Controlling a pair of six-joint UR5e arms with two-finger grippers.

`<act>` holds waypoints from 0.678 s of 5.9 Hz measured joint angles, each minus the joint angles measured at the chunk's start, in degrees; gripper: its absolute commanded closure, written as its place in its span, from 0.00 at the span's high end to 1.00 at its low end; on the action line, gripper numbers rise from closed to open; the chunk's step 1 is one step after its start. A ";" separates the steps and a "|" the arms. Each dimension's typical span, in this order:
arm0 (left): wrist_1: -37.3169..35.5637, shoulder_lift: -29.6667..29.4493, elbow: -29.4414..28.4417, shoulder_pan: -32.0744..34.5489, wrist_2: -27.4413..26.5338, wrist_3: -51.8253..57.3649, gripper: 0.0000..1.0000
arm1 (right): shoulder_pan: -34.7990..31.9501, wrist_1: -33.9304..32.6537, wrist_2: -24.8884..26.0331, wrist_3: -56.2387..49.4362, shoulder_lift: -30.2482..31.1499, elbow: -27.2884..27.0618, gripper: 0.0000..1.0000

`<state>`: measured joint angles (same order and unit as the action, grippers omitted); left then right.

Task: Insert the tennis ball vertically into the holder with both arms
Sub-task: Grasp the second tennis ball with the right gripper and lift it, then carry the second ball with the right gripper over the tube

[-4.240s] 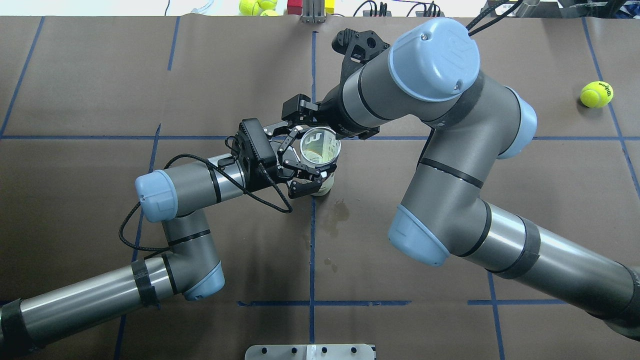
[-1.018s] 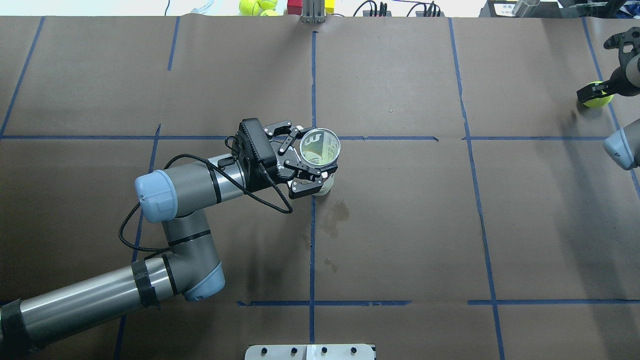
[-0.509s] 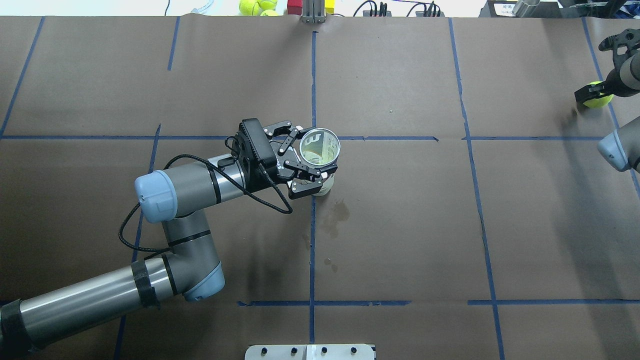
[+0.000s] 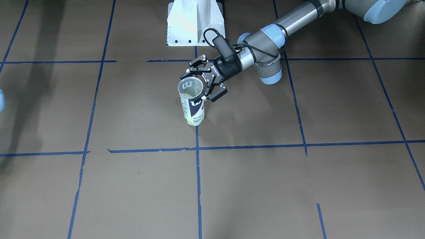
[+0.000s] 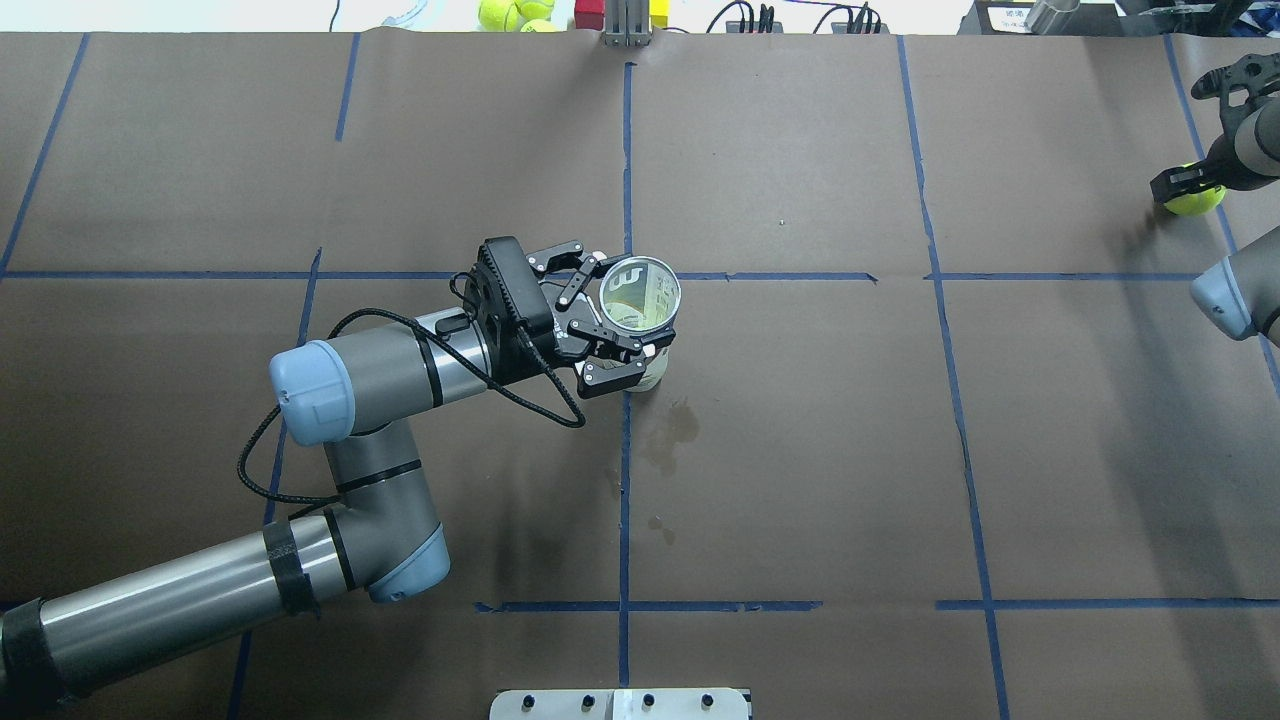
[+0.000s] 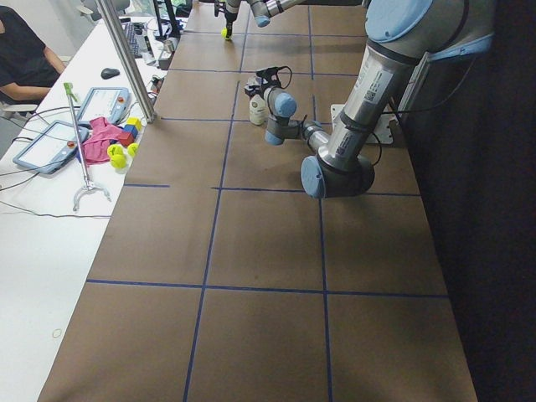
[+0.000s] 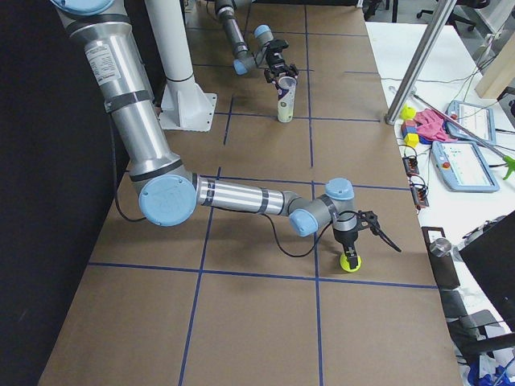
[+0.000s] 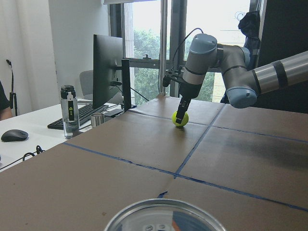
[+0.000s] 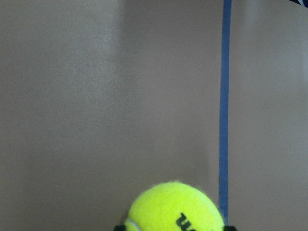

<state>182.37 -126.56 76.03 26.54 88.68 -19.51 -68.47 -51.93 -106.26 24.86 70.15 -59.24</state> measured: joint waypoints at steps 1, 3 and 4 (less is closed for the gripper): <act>-0.03 -0.01 0.00 0.00 0.00 0.00 0.92 | -0.21 -0.19 -0.44 -0.41 -0.18 -1.99 0.00; -0.08 -0.01 -0.06 0.00 0.00 0.00 0.92 | -0.64 -9.07 -8.68 3.38 -2.50 -15.60 0.00; -0.09 -0.01 -0.08 0.00 0.00 0.00 0.92 | 0.07 -16.82 -14.51 11.06 -4.09 -24.90 0.00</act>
<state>182.28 -126.56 75.94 26.54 88.68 -19.51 -68.40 -68.75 -120.77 35.92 66.06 -84.15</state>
